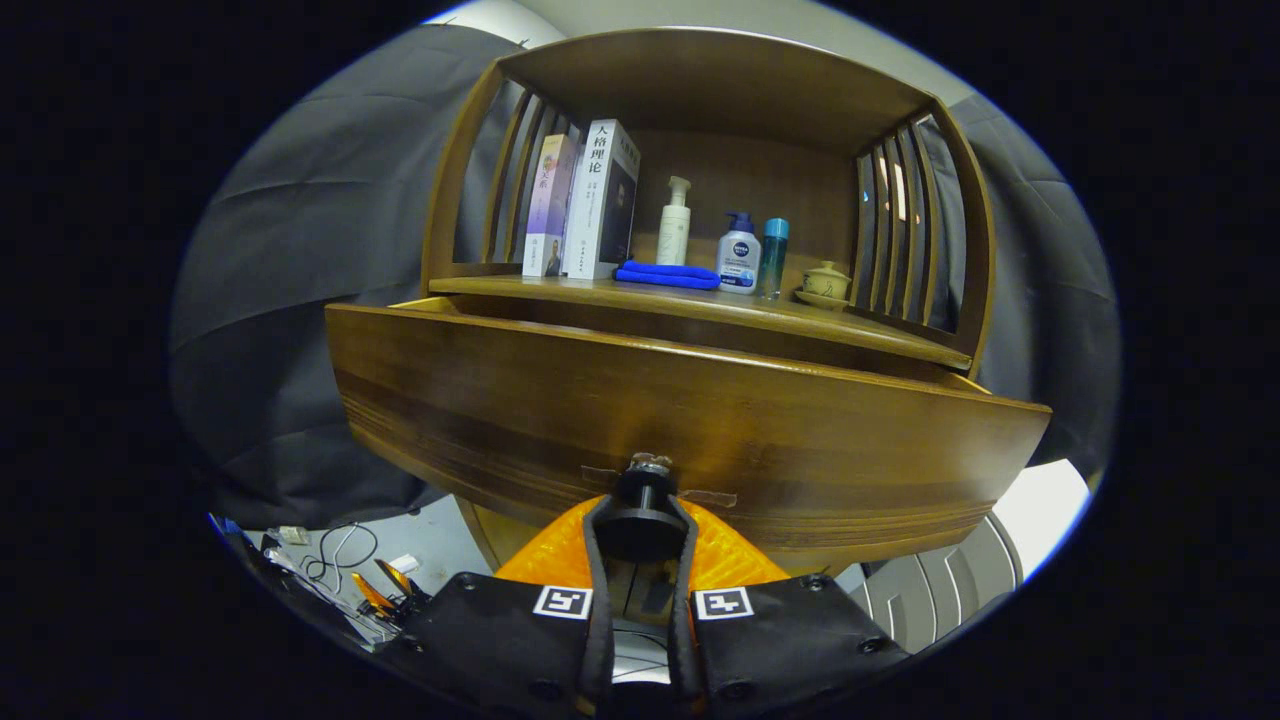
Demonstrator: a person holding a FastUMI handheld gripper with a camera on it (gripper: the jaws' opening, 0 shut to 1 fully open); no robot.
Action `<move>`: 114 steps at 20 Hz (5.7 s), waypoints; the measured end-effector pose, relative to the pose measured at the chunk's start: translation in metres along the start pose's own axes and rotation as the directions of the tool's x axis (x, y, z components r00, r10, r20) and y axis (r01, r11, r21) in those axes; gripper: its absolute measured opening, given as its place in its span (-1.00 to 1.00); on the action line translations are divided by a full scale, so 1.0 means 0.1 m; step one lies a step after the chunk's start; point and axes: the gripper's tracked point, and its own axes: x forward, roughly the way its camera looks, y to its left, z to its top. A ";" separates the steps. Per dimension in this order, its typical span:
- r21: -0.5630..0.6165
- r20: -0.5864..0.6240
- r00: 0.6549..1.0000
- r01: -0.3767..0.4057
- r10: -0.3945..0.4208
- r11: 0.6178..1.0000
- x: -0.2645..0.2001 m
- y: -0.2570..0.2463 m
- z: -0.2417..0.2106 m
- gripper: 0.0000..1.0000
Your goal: Pull open the drawer, take out the items inside it, and place them on the countertop above the cabinet.
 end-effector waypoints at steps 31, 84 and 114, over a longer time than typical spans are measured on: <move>0.015 -0.026 0.999 -0.031 0.031 0.999 -0.27 -0.27 0.40 0.55; 0.041 -0.757 0.647 -0.084 0.085 0.996 1.40 -0.19 0.57 0.37; 0.304 -0.654 0.655 -0.229 0.377 0.925 0.56 0.10 0.78 -0.30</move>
